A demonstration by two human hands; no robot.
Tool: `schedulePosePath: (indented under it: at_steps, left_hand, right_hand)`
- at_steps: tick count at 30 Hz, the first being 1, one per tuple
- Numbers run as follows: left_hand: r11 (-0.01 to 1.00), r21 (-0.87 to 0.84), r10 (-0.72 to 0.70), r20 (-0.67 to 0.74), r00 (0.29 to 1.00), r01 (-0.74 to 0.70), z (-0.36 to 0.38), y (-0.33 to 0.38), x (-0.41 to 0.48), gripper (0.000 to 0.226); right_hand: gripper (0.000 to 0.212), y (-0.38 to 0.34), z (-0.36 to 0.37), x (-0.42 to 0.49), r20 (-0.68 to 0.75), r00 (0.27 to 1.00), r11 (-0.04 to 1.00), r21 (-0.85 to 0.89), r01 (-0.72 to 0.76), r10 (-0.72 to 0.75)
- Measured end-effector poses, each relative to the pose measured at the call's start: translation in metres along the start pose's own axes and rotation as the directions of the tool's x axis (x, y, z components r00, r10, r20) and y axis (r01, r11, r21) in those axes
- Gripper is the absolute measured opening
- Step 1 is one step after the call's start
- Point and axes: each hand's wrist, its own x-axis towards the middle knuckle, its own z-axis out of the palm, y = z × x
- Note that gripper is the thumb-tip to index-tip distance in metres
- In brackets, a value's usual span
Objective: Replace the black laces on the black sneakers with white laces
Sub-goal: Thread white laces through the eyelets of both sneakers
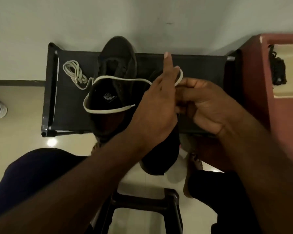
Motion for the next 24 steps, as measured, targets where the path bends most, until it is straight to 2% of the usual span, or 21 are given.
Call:
schedulePosePath:
  at_steps: [3, 5, 7, 9, 12, 16, 20, 24]
  left_hand:
    - [0.998, -0.064, -0.021, -0.038, 0.999, 0.019, -0.009, 0.008, -0.015, 0.080]
    - [0.998, -0.058, -0.022, -0.102, 0.995, 0.016, -0.018, 0.012, -0.035, 0.081]
    - [0.996, 0.005, -0.091, -0.122, 0.988, 0.092, -0.023, 0.009, -0.054, 0.073]
    - [0.974, 0.141, -0.176, -0.022, 0.984, 0.178, -0.023, 0.003, -0.069, 0.063]
    - [0.936, 0.286, -0.263, 0.184, 0.947, 0.205, -0.019, -0.007, -0.071, 0.050]
    - [0.913, 0.375, -0.256, 0.219, 0.941, 0.161, -0.020, -0.007, -0.053, 0.060]
    - [0.898, 0.420, -0.258, 0.263, 0.930, 0.130, -0.020, -0.007, -0.048, 0.061]
    - [0.915, 0.381, -0.257, 0.295, 0.921, 0.133, -0.022, -0.007, -0.043, 0.060]
  right_hand:
    - [0.011, 0.001, 0.004, -0.007, -0.076, 0.995, 0.998, 0.016, 0.065, -0.064]
    - [0.009, 0.000, 0.001, -0.010, -0.205, 0.971, 0.990, 0.032, 0.135, -0.125]
    - [0.011, 0.002, -0.007, -0.015, -0.335, 0.930, 0.980, 0.078, 0.184, -0.148]
    - [0.014, 0.011, -0.014, -0.016, -0.383, 0.910, 0.982, 0.035, 0.184, -0.157]
    - [0.014, 0.021, -0.013, -0.018, -0.337, 0.919, 0.969, -0.206, 0.140, -0.205]
    - [0.010, 0.025, -0.005, -0.014, -0.173, 0.978, 0.912, -0.408, 0.037, -0.116]
    - [0.009, 0.021, -0.010, 0.002, -0.304, 0.931, 0.888, -0.458, 0.042, -0.201]
    - [0.008, 0.016, -0.010, 0.013, -0.363, 0.915, 0.911, -0.412, 0.015, -0.179]
